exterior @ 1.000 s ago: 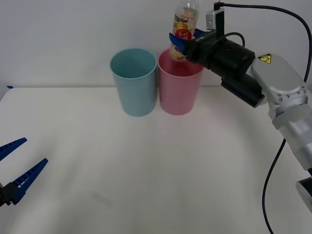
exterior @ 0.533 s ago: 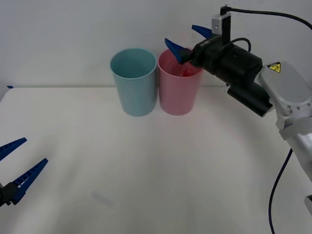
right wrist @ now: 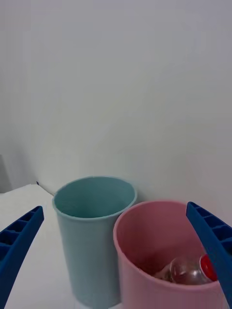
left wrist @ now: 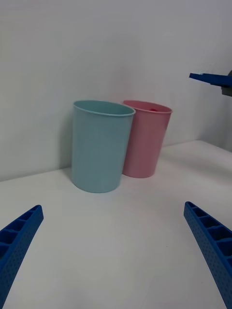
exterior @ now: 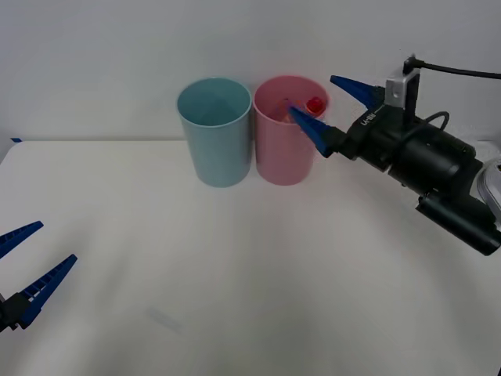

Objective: Grasp the object on the table and drop it into the matching bin: aluminum can to the light blue bin, PET bottle to the pink bin.

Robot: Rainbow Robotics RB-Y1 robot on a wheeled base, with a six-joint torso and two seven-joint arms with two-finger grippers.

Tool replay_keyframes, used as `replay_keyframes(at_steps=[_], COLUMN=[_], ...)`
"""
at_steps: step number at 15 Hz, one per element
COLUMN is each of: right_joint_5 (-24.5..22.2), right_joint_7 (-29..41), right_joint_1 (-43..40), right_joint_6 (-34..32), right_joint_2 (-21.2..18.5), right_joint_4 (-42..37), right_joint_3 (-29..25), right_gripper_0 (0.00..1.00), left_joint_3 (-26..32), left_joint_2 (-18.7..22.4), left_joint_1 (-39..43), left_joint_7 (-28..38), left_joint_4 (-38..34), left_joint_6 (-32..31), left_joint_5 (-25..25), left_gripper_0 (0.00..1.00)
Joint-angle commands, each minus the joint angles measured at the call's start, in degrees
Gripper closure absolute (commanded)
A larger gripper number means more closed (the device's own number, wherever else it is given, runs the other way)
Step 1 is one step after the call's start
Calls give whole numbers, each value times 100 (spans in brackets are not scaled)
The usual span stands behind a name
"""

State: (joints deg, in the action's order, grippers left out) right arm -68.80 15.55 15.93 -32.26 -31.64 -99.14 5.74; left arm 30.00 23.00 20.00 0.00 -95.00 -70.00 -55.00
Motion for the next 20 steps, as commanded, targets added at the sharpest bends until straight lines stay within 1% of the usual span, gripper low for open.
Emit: replay_keyframes(at_steps=[1,5,7,10,13,15,16,18,20], right_joint_5=[68,288,393,490,481,481,490,516,560], right_joint_7=[-26,-131,-245,-447,-632,-896,-1133,-1379,-1397], right_joint_1=[-688,-1593,-1918,-2349,-2701,-2947,-3087,-3377,-3773], right_joint_6=[-456,-1186,-1493,-2100,-2777,-3005,-3032,-3067,-3119], right_joint_2=[-53,-53,-44,88,361,431,475,501,501], right_joint_4=[-492,-923,-1002,-1037,-1037,-1037,-1037,-1037,-1037], right_joint_3=[-477,-1162,-1417,-1874,-2410,-2630,-2727,-2859,-2999], right_gripper_0=[0,0,0,0,0,0,0,0,0], left_joint_3=[0,0,0,0,0,0,0,0,0], left_joint_2=[0,0,0,0,0,0,0,0,0], left_joint_1=[0,0,0,0,0,0,0,0,0], left_joint_7=[0,0,0,0,0,0,0,0,0], left_joint_4=[0,0,0,0,0,0,0,0,0], left_joint_6=[0,0,0,0,0,0,0,0,0], left_joint_5=[0,0,0,0,0,0,0,0,0], left_gripper_0=[0,0,0,0,0,0,0,0,0])
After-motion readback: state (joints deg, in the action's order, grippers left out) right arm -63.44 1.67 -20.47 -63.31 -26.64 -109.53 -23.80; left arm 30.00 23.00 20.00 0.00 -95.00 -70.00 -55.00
